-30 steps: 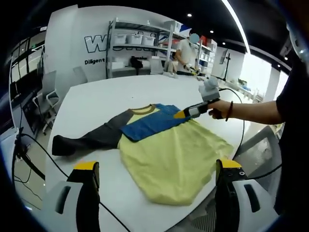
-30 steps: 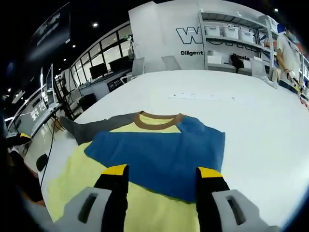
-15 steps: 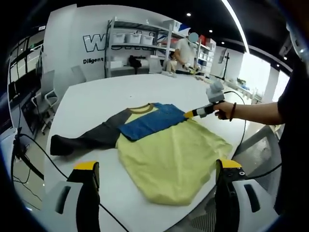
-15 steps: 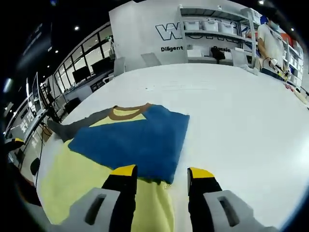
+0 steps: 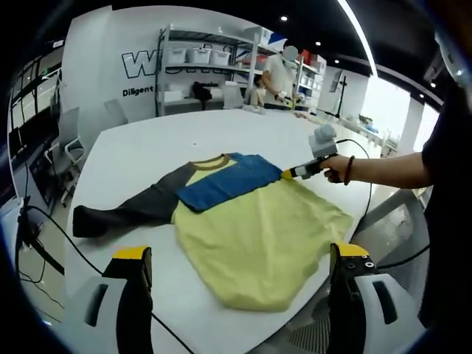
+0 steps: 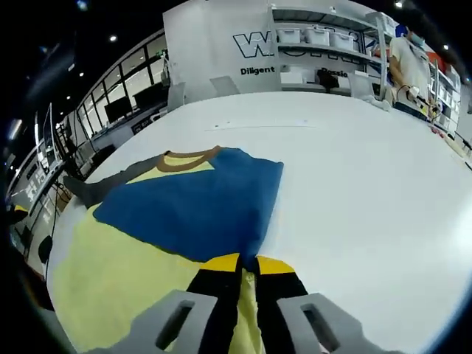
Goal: Fold the garment on the visible template until the final outline fits inside the template.
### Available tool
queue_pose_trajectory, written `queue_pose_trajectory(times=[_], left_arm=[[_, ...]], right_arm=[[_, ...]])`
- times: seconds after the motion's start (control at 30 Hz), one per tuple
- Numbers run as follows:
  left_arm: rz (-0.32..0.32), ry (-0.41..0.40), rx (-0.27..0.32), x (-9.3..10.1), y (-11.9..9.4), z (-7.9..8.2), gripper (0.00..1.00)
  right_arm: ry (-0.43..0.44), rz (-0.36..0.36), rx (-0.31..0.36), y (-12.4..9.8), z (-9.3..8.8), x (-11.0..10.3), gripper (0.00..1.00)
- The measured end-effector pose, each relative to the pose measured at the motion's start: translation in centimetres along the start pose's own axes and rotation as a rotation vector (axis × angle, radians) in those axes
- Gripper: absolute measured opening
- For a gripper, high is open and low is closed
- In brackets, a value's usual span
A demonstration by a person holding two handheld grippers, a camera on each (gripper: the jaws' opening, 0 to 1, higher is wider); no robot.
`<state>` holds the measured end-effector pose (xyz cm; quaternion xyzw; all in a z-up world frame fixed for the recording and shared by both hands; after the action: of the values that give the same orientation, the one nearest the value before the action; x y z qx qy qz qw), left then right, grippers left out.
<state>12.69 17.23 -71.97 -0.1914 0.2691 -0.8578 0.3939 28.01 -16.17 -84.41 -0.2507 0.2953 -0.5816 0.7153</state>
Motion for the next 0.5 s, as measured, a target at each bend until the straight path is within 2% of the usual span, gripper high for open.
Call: queue_pose_trajectory(times=[0.1,0.3,0.33,0.5], left_arm=[[-0.007,0.0,-0.007,0.2,0.1,-0.3,0.99],[-0.026,-0.001,-0.034,0.5,0.7,-0.9,0.99],[-0.031,-0.002,-0.034,0.5,0.8,-0.9,0.99],[-0.048,-0.014,-0.028,1.1,1.5,-0.9,0.99]], right_arm=[[-0.027,-0.014,-0.009,-0.1,0.1,1.0,0.0],[-0.03,-0.05,-0.017,-0.8,0.0,3.0,0.0],[-0.028,-0.057,-0.019,-0.9,0.0,4.0,0.0],[-0.013,-0.081,-0.021,-1.4,-0.1,5.5,0.0]])
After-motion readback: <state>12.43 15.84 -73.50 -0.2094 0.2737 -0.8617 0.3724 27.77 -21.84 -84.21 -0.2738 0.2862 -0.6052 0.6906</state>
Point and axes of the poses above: the point that each gripper's makers call its tool centre point, and the gripper's own axes: y roughly forward along the fingers, x roughly to its right, z roughly out of its top, the point moved 3 cm from there along -y, roughly backward along the fingers, and after that the axes turned 4 degrees about -x, right-handed, at the moved point
